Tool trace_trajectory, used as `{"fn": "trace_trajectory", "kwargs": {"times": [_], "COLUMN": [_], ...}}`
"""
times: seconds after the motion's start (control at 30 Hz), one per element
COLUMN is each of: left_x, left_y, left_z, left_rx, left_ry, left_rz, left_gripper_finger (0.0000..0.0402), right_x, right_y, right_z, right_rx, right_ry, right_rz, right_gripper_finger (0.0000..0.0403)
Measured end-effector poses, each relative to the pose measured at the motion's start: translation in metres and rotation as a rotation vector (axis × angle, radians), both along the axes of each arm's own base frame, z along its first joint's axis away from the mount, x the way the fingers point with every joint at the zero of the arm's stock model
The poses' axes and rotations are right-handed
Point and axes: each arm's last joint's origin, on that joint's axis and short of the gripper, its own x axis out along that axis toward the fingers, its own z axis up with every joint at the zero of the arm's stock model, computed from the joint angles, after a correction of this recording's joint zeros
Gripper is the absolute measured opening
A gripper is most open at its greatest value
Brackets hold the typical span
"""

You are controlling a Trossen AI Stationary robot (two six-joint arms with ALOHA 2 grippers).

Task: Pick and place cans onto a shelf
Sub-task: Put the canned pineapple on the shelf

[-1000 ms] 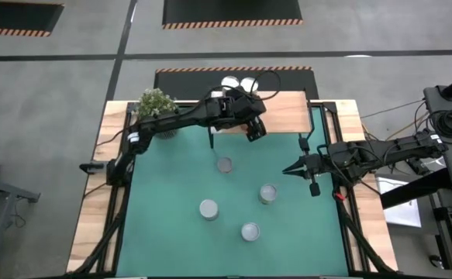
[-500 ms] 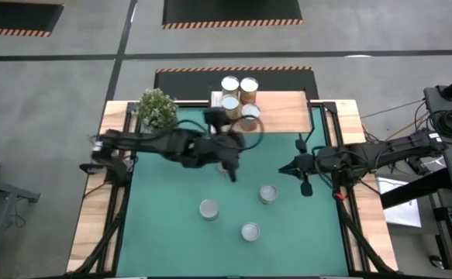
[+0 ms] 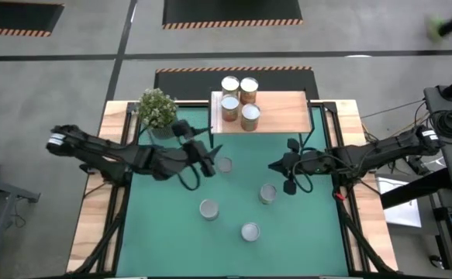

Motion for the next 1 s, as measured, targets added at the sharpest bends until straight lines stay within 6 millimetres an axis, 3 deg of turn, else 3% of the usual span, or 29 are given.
{"fn": "trace_trajectory", "kwargs": {"times": [0.23,0.57,0.77,1.0], "left_x": [-0.042,-0.098,-0.111,-0.112], "left_y": [0.011,0.027,0.030,0.030], "left_z": [-0.022,-0.026,-0.023,-0.023], "left_rx": [0.016,0.034,0.022,0.019], "left_ry": [-0.146,-0.336,-0.374,-0.375], "left_rz": [-0.007,0.139,0.141,0.141], "left_gripper_finger": [0.0279,0.0279,0.0279,0.0279], "right_x": [0.017,0.048,0.066,0.080], "right_y": [-0.009,-0.043,-0.067,-0.090], "right_z": [0.020,0.032,0.038,0.039], "right_rx": [-0.045,-0.127,-0.151,-0.171], "right_ry": [-0.022,0.025,0.045,0.159], "right_rz": [-0.026,-0.071,-0.067,-0.086], "right_gripper_finger": [0.0012,0.0012,0.0012,0.0012]}}
